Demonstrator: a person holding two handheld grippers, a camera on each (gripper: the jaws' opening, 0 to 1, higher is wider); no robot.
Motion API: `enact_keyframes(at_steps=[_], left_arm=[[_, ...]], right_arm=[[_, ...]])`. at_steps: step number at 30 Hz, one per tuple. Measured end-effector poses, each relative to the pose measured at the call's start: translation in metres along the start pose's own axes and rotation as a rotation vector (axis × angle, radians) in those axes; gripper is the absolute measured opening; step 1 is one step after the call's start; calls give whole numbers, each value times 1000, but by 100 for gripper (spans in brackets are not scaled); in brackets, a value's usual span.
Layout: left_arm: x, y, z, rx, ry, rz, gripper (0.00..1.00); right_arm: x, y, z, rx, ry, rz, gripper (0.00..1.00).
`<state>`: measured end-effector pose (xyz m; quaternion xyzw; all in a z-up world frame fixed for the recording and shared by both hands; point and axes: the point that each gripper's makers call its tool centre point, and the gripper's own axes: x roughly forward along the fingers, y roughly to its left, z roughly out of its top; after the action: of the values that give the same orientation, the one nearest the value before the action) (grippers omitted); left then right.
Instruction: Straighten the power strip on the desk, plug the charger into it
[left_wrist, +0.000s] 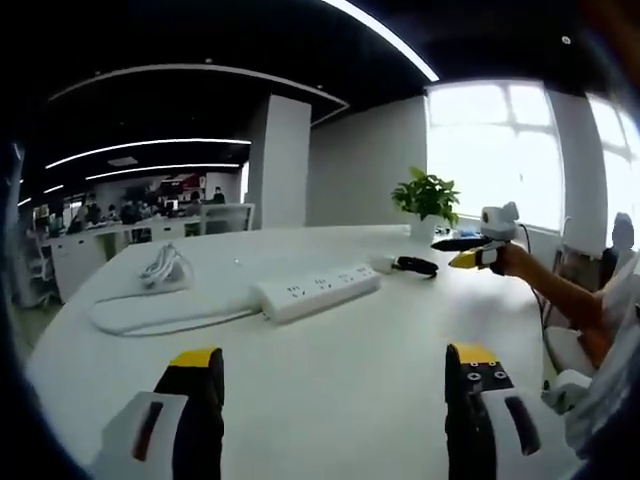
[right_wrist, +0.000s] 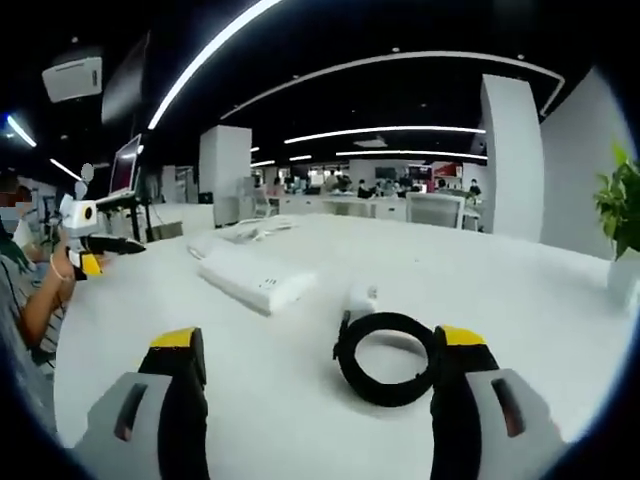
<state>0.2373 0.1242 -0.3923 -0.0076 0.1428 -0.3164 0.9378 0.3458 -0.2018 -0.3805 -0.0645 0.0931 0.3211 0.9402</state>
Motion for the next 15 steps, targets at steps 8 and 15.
enact_keyframes(at_steps=[8, 15], left_arm=[[-1, -2, -2, -6, -1, 1, 93], [0, -2, -3, -7, 0, 0, 93]], right_arm=[[17, -5, -21, 19, 73, -3, 84], [23, -9, -24, 46, 85, -10, 79]])
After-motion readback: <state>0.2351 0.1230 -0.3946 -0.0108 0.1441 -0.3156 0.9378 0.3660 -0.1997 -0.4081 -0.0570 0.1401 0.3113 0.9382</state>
